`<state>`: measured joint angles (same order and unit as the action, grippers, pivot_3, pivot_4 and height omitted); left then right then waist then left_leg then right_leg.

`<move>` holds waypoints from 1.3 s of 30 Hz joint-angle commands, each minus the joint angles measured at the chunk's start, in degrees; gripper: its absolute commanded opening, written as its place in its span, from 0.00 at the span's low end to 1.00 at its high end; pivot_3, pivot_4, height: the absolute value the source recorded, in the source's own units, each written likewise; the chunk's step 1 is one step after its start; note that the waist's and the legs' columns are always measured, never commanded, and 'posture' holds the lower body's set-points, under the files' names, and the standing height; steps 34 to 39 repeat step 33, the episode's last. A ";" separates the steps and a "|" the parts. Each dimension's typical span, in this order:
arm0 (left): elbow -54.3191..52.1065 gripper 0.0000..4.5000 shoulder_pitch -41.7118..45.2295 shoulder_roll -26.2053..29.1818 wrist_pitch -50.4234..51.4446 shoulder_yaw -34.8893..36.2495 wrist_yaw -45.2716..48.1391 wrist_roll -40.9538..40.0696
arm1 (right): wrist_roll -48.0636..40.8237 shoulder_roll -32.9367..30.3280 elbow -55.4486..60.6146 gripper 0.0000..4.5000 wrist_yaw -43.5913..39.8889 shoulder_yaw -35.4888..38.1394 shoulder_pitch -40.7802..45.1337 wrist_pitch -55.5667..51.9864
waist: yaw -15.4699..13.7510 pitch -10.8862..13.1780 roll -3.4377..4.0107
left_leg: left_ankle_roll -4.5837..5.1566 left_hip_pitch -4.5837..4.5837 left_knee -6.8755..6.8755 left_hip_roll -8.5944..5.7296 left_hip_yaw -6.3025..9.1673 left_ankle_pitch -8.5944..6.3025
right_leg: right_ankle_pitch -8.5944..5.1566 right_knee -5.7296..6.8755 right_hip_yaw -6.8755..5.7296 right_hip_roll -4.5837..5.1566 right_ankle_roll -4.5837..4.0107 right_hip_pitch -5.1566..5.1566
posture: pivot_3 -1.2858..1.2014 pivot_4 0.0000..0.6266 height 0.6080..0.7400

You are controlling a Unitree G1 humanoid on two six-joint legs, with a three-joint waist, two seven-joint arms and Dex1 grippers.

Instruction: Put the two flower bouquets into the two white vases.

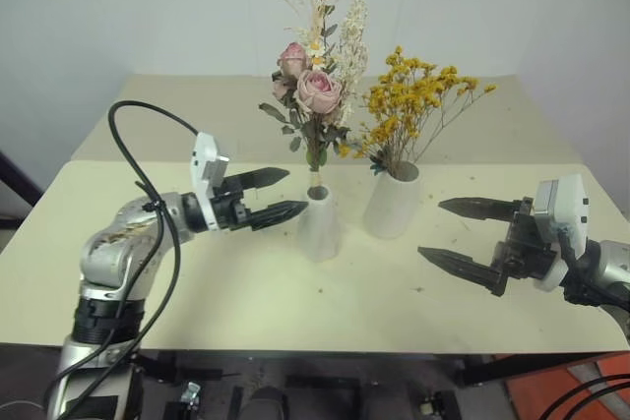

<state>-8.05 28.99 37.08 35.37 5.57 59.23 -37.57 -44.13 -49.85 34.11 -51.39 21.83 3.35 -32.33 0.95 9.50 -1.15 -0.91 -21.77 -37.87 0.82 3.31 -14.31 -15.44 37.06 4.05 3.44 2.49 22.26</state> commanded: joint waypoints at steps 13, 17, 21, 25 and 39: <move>7.14 0.99 -0.61 11.96 -13.87 2.45 19.24 4.58 | -0.84 -2.23 -0.82 1.00 -3.77 11.65 -7.91 0.15 | -0.11 0.00 0.00 | 0.01 -0.02 0.01 0.02 -0.03 -0.01 | 0.00 -0.02 -0.01 0.00 0.00 -0.01 | 0.52 0.24 1.00; 7.61 0.99 -0.82 12.86 -15.16 2.54 21.07 5.29 | -0.32 -2.12 -1.17 1.00 -3.82 13.11 -10.14 0.19 | -0.07 0.00 0.00 | 0.01 0.00 0.01 0.02 -0.05 -0.01 | 0.00 -0.02 0.00 0.00 0.00 -0.02 | 0.52 0.24 1.00; 7.85 0.99 -0.91 13.40 -16.11 2.42 21.97 5.78 | -0.32 -2.07 -1.33 1.00 -3.54 14.02 -11.28 0.13 | -0.02 0.00 0.00 | 0.01 0.00 0.01 0.03 -0.06 -0.01 | 0.00 -0.02 0.01 -0.01 0.00 -0.02 | 0.52 0.24 1.00; 7.44 0.99 -0.93 13.35 -16.01 2.45 21.71 5.41 | -0.16 -2.11 -1.56 1.00 -3.52 14.97 -12.33 0.10 | -0.07 0.00 0.00 | 0.01 0.00 0.01 0.04 -0.06 -0.01 | 0.00 -0.02 0.00 -0.01 0.01 -0.02 | 0.52 0.24 1.00; 6.31 0.99 -0.80 12.82 -15.55 2.34 20.97 4.84 | 0.30 -2.62 -2.24 1.00 -3.59 16.38 -13.25 0.17 | -0.05 0.00 0.00 | 0.01 0.00 0.01 0.04 -0.06 -0.01 | -0.01 -0.02 0.00 -0.01 0.01 -0.02 | 0.52 0.24 1.00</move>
